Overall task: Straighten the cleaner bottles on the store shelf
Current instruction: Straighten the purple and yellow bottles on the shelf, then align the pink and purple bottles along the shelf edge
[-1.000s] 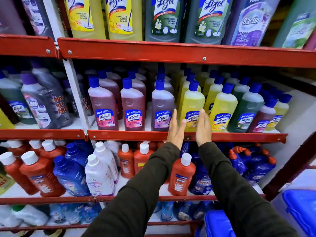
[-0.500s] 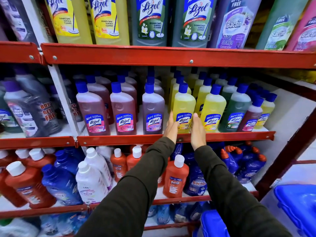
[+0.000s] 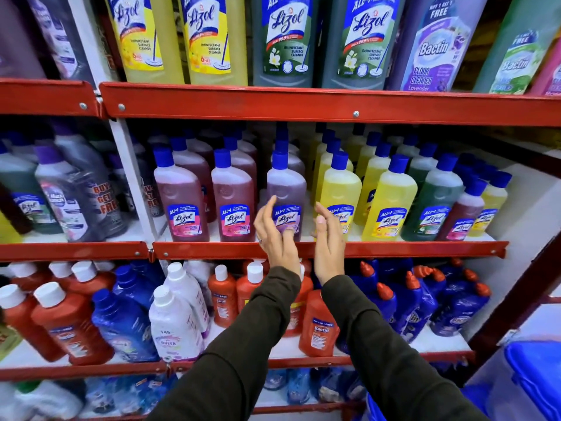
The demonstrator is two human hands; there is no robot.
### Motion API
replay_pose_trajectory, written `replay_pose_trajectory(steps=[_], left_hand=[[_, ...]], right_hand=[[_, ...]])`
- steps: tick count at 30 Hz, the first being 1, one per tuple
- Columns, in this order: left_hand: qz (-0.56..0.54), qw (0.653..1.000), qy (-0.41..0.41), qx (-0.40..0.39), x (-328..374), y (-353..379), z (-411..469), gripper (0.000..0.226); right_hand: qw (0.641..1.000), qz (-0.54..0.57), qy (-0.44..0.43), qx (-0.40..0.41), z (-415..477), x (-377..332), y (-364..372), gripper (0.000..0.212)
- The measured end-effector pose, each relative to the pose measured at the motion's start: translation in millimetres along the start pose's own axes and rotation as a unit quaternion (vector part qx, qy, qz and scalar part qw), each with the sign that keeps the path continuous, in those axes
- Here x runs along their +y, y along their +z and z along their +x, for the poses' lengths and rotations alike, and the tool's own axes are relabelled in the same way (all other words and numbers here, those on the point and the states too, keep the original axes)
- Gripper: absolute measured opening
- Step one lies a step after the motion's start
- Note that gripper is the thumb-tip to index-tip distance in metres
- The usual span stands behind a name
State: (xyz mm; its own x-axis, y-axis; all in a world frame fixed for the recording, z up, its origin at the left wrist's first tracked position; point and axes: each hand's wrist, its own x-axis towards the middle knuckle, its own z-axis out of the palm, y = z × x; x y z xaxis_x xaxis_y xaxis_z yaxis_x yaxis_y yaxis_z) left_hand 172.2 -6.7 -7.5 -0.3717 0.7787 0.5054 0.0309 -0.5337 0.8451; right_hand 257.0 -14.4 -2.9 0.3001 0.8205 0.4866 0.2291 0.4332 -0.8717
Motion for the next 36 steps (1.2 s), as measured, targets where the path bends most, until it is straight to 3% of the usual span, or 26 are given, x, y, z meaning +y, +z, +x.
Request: replay_pose_trajectory(steps=[3,7,13,22,25,28,32,36], left_hand=[[-0.007,0.997,-0.067,-0.042,-2,-10,17,0.063],[0.025,0.987,-0.111,-0.11,-7,-20,33,0.083],[0.045,0.984,-0.101,-0.143,-2,-26,35,0.096],[0.059,0.978,-0.088,-0.179,3,-33,35,0.087],[0.057,0.986,-0.055,-0.146,-1,-42,24,0.072],[0.108,0.991,0.035,-0.075,-5,-56,16,0.053],[0.149,0.985,0.089,0.015,-10,-74,25,0.052],[0.137,0.989,0.045,0.034,-9,-89,41,0.068]], right_hand=[[0.996,0.005,0.044,-0.081,0,-8,14,0.049],[0.989,0.04,0.084,-0.117,4,-4,21,0.054],[0.99,0.065,0.081,-0.098,5,3,22,0.057],[0.994,0.046,0.06,-0.083,5,8,23,0.054],[1.0,0.014,0.022,-0.01,-4,7,27,0.051],[0.999,0.025,-0.037,0.029,-15,5,38,0.041],[0.997,0.036,-0.044,-0.049,-20,-4,60,0.038],[0.99,0.0,0.005,-0.141,-24,-11,82,0.051]])
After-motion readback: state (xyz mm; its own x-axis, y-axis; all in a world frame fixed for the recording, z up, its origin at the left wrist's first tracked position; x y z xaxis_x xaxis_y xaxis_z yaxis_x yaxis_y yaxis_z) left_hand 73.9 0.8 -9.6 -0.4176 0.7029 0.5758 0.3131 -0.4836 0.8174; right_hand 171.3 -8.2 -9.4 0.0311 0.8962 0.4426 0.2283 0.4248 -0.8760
